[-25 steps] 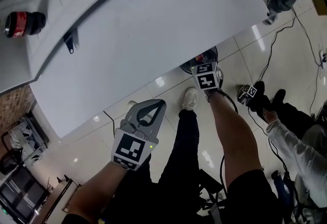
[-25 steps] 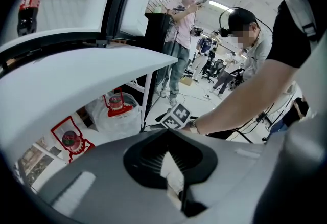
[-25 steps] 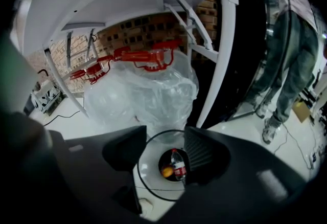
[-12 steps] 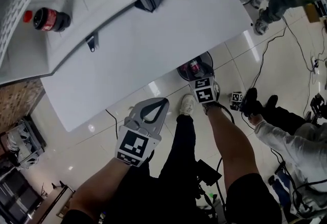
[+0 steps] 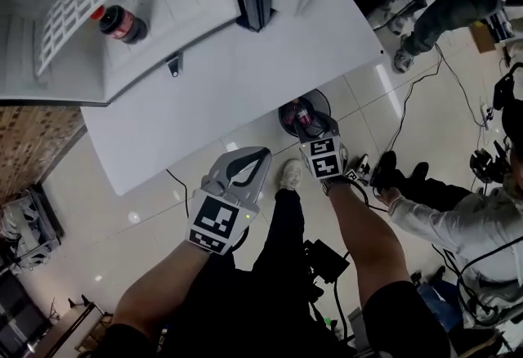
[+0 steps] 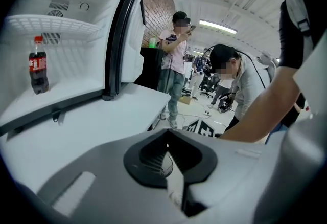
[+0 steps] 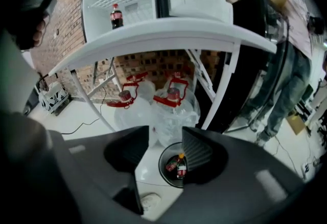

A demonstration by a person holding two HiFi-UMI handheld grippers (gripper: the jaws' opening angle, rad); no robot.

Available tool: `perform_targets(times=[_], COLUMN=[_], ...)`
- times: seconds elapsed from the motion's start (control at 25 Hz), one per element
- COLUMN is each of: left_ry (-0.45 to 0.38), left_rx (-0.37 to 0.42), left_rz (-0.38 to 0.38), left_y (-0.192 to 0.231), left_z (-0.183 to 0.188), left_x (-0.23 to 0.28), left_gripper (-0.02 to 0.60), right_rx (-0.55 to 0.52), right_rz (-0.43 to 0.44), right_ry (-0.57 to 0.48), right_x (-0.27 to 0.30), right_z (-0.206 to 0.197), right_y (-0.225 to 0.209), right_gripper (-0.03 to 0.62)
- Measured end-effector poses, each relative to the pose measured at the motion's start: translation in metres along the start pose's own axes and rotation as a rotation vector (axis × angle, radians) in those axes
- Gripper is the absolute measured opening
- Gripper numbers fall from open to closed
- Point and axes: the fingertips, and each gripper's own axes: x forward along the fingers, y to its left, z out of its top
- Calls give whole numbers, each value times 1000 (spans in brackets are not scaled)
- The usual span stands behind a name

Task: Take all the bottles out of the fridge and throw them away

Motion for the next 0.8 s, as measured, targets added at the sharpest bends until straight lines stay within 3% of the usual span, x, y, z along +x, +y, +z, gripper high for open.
perform_targets(times=[0.8], left_ry=[-177], left_rx=[28], left_rz=[98], left_y=[6], left_z=[82], left_x=[-83], left_gripper=[3], right_rx=[-138], right_rz=[4], right_ry=[-277], right_x=[-139], right_z=[158], right_y=[55], right_gripper=[143])
